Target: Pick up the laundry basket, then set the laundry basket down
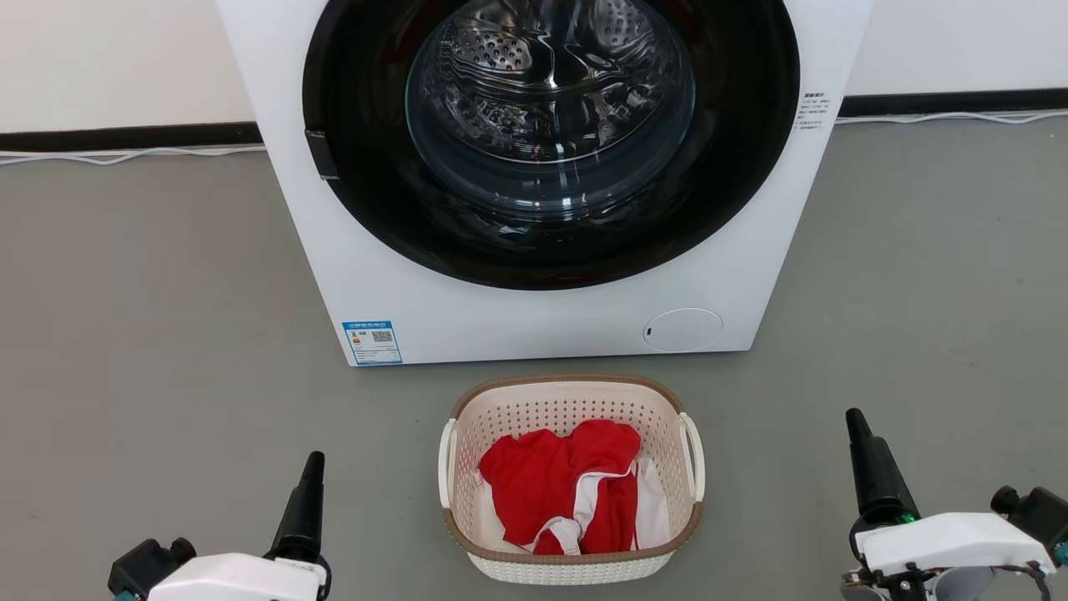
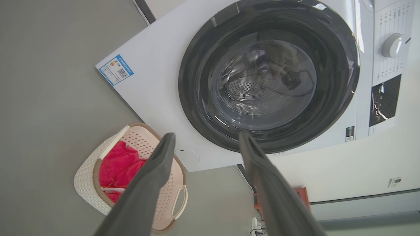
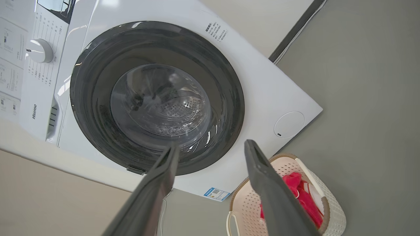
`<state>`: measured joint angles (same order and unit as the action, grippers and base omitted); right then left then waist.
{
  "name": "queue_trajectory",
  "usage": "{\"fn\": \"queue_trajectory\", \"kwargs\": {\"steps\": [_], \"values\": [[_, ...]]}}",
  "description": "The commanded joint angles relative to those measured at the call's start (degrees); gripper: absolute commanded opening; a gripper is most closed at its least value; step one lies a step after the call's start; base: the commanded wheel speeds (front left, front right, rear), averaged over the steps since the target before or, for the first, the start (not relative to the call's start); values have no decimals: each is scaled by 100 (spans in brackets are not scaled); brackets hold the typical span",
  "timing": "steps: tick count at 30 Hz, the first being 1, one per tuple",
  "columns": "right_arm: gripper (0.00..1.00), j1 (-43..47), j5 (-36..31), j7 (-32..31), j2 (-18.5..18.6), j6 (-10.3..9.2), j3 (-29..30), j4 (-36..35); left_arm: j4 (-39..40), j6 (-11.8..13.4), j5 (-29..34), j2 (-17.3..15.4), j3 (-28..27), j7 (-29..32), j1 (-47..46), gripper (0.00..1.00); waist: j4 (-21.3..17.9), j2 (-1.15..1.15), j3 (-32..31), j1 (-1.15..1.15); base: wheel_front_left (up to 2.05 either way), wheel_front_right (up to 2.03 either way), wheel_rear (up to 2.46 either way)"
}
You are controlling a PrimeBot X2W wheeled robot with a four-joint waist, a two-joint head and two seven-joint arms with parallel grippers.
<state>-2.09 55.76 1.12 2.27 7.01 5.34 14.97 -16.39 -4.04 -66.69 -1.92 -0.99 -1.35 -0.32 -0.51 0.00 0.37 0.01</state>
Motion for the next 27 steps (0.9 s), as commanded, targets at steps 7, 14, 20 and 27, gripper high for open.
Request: {"fn": "queue_trajectory", "kwargs": {"steps": [7,14,20,27], "values": [[100,-117,-763,201,114,23,-129,-209,91,68,627,-56,17,-179,-70,100,-6,0,0,-1,0,0,0],[100,-96,-1323,319,128,25,-178,-228,54,102,1133,-60,69,-297,-39,100,-7,0,-2,-1,0,0,0],[100,-83,-1778,420,140,27,-204,-209,58,117,1622,-63,78,-398,-33,100,-2,0,4,-1,0,0,0],[100,-70,-2308,537,137,30,-190,-167,66,137,2144,-67,67,-515,-22,100,-3,0,5,-1,0,0,0]]}}
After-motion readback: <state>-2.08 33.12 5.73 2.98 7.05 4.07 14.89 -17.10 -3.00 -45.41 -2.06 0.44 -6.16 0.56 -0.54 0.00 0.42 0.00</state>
